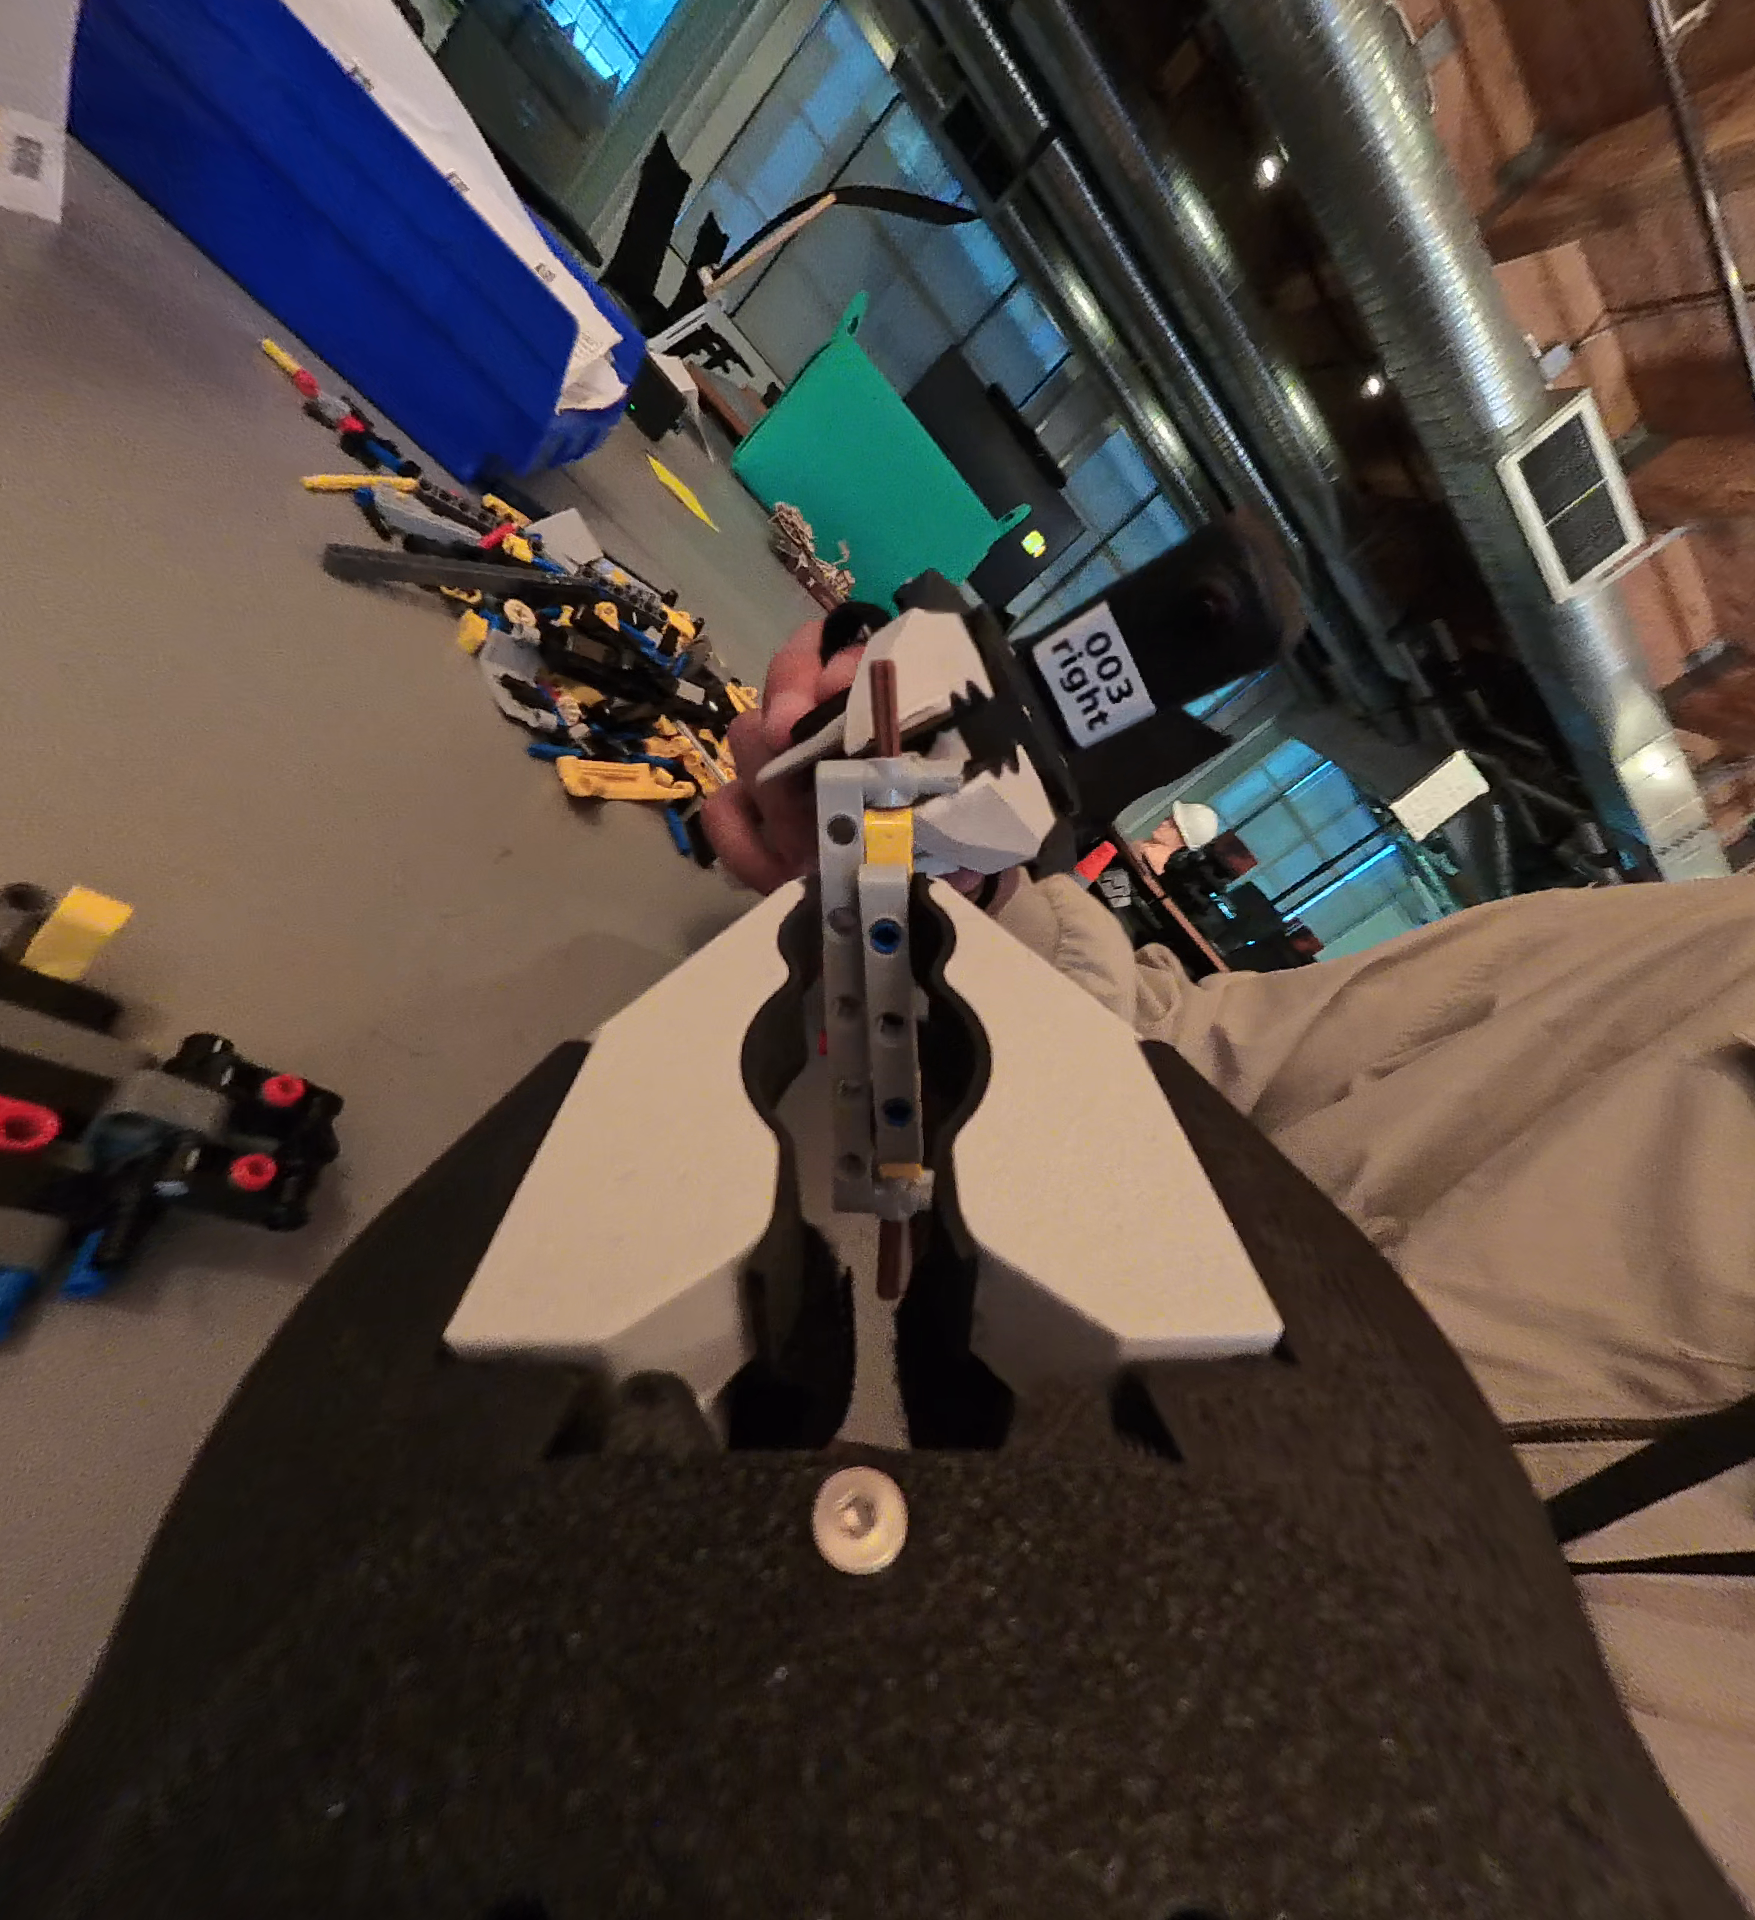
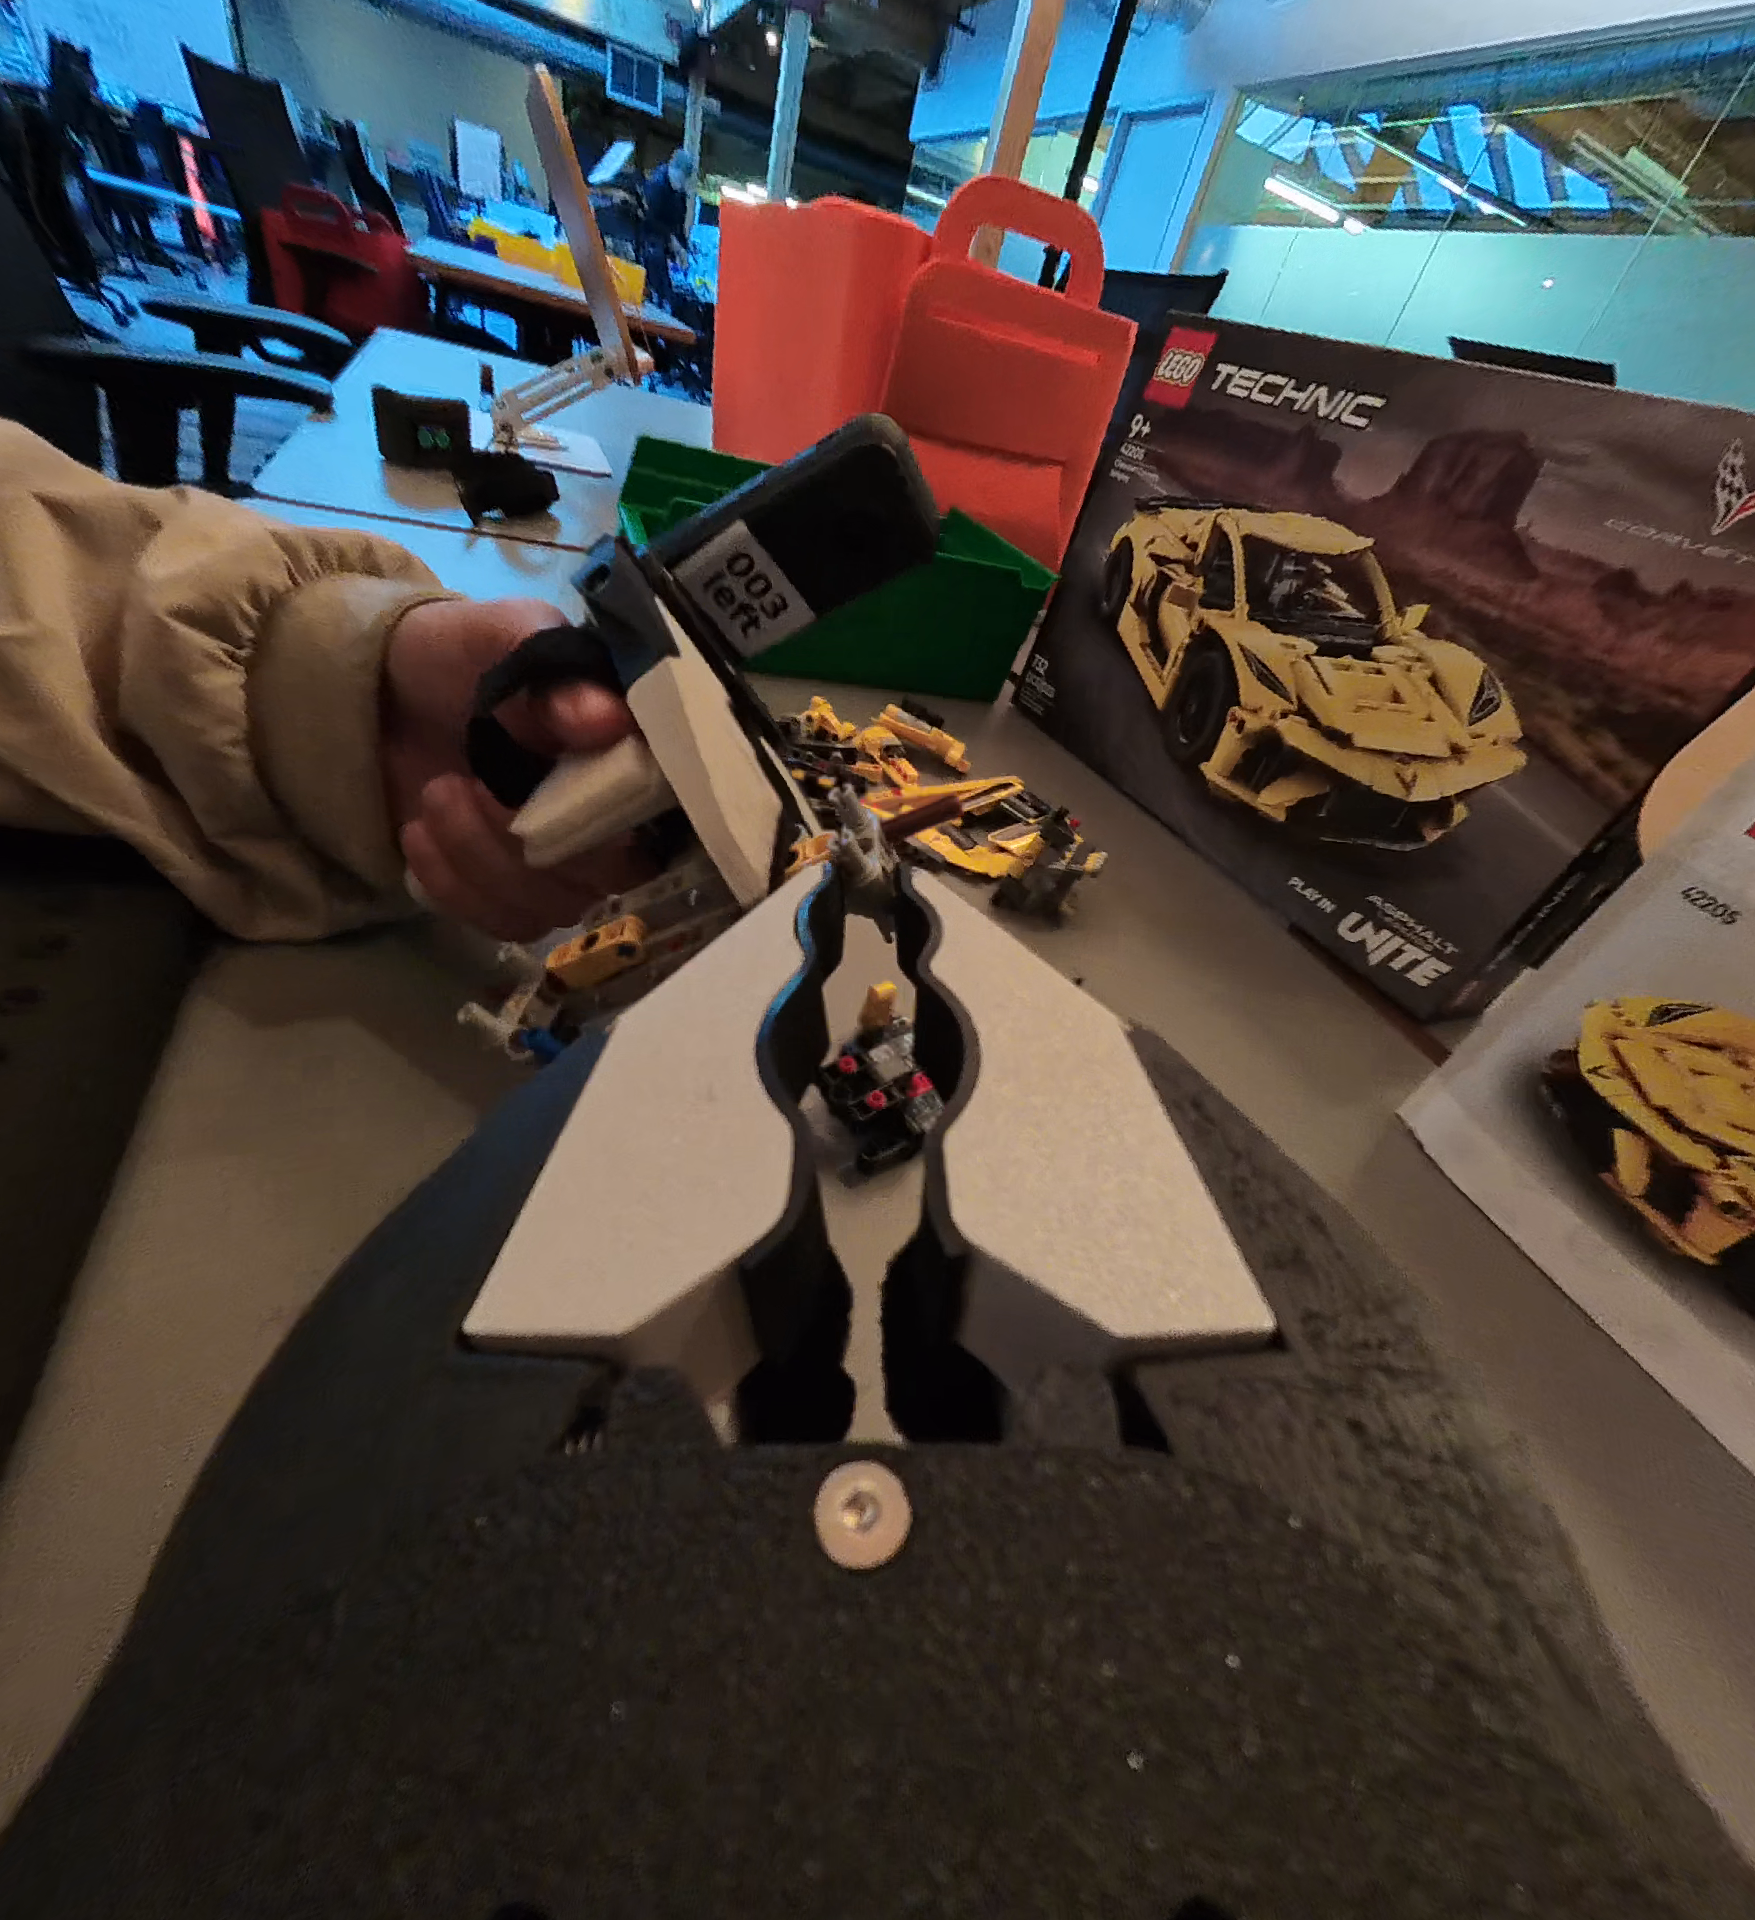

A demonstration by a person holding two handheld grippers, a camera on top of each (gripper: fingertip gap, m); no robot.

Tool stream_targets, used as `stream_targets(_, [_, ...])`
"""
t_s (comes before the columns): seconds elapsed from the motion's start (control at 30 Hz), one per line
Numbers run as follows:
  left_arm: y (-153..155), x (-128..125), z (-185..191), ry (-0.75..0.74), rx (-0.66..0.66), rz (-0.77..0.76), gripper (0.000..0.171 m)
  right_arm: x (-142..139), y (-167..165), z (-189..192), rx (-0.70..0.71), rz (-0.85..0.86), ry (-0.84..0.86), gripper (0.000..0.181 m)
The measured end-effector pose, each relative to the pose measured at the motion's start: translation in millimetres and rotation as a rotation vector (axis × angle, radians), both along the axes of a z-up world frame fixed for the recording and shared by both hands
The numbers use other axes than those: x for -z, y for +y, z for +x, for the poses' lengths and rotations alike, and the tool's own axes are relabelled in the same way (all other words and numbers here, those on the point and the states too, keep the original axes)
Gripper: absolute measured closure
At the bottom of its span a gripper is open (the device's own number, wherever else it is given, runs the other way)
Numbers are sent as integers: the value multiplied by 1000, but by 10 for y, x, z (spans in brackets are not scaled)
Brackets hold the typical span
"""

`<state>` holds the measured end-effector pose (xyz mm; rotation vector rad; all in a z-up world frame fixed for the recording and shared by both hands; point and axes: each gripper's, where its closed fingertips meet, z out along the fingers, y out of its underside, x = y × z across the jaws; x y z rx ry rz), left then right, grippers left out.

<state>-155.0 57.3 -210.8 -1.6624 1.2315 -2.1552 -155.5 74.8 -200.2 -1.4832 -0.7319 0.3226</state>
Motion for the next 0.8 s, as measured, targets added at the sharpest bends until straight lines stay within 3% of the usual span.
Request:
stream_targets(0.07, [28,-5,-5,8,-5,-35,156,-23,1,-2,6,-8,5,174])
stream_targets(0.1, [132,128,28,75,-74,18,156,-28,-15,-4,-7,-11,-4,174])
stream_targets(0.13, [333,328,37,168,-181,94,156,-292,-143,-53,-94,89,125,175])
stream_targets(0.17, [496,356,4,172,-242,99,156,-546,-259,2,-153,152,300,175])
stream_targets(0.2, [573,205,-36,100,-260,60,156,-585,-281,71,-157,122,355,175])
stream_targets(0.27, [520,26,-65,39,-266,216,156,-605,-282,207,-95,127,321,175])
stream_targets(0.33, [339,-65,-47,-1,-245,369,155,-689,-344,320,-134,112,457,175])
stream_targets(0.4, [68,-159,-56,-79,-152,412,156,-651,-341,378,-166,37,539,175])
stream_targets(0.47, [-130,56,-39,4,-27,461,155,-650,-321,404,-201,-26,625,175])
stream_targets(0.6, [-274,635,-18,245,86,576,155,-542,-255,362,-233,-151,675,174])
stream_targets(0.8, [-306,926,-29,392,121,559,155,-360,-192,254,-155,-149,496,174])
